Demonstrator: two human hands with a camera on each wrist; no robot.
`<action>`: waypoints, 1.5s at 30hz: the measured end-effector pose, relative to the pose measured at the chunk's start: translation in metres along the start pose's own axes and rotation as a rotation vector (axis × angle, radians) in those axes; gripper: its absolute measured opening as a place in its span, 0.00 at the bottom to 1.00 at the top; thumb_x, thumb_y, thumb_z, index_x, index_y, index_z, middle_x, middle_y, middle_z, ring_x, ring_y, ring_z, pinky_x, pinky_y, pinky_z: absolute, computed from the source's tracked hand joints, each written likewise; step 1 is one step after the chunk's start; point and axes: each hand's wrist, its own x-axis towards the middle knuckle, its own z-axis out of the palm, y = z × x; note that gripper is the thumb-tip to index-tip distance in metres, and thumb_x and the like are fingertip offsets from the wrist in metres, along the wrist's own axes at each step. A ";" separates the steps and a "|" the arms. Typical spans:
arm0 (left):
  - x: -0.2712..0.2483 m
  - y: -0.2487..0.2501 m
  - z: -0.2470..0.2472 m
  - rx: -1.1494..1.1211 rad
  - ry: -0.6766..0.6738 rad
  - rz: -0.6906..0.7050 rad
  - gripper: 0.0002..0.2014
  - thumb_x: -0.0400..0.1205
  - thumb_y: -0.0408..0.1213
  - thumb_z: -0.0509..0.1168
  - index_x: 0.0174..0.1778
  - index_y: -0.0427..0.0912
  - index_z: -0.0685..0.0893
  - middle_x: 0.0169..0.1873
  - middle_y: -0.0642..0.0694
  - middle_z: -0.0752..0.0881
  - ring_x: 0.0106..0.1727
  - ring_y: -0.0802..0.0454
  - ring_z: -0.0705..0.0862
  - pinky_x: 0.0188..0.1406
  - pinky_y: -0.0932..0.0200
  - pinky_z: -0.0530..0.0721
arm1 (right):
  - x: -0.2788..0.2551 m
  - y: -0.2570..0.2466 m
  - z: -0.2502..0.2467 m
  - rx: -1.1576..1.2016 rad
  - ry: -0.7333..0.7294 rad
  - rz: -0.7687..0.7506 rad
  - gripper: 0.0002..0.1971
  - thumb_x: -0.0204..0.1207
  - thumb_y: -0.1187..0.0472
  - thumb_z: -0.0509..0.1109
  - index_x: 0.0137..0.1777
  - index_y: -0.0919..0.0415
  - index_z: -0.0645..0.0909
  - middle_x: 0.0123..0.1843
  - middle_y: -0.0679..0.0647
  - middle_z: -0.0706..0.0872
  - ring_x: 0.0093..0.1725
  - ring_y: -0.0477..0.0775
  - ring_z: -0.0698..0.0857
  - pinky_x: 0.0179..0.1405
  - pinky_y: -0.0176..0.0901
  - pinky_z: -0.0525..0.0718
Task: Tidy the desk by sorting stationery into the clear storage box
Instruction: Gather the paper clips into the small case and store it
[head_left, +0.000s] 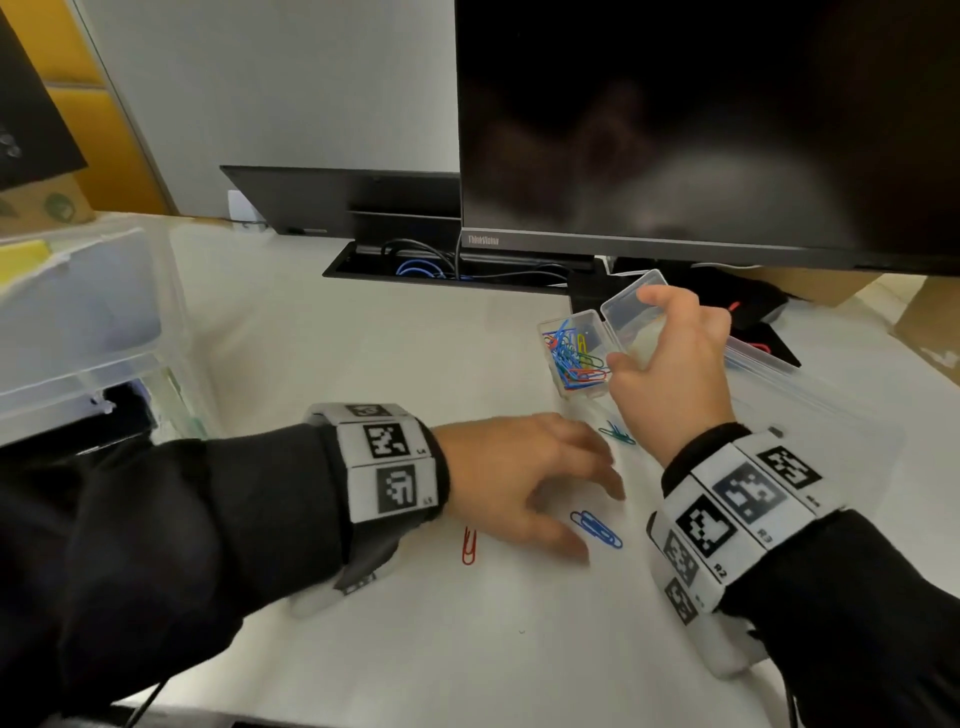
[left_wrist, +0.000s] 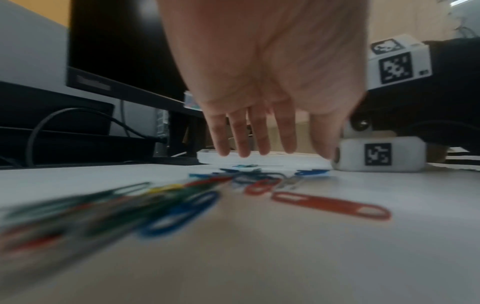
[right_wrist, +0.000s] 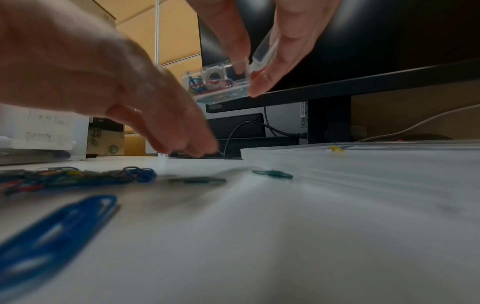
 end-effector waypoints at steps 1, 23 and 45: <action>0.005 0.004 0.003 0.014 -0.056 -0.009 0.27 0.73 0.51 0.72 0.68 0.51 0.77 0.71 0.48 0.73 0.70 0.52 0.73 0.73 0.65 0.68 | 0.000 0.000 0.000 -0.006 -0.005 -0.002 0.27 0.72 0.73 0.67 0.70 0.59 0.68 0.71 0.60 0.63 0.48 0.49 0.69 0.40 0.22 0.60; -0.035 -0.017 0.000 -0.002 -0.019 -0.022 0.06 0.75 0.39 0.70 0.46 0.43 0.87 0.51 0.47 0.84 0.53 0.52 0.79 0.57 0.66 0.74 | 0.001 -0.004 0.008 -0.134 -0.225 -0.114 0.22 0.69 0.75 0.68 0.58 0.53 0.77 0.54 0.52 0.68 0.45 0.47 0.69 0.35 0.27 0.62; -0.058 -0.050 -0.015 -0.090 0.106 -0.413 0.09 0.77 0.39 0.71 0.53 0.49 0.87 0.50 0.52 0.85 0.47 0.57 0.83 0.50 0.66 0.82 | -0.006 -0.014 0.005 -0.207 -0.417 0.048 0.21 0.74 0.77 0.59 0.51 0.54 0.88 0.49 0.50 0.79 0.45 0.51 0.77 0.52 0.42 0.81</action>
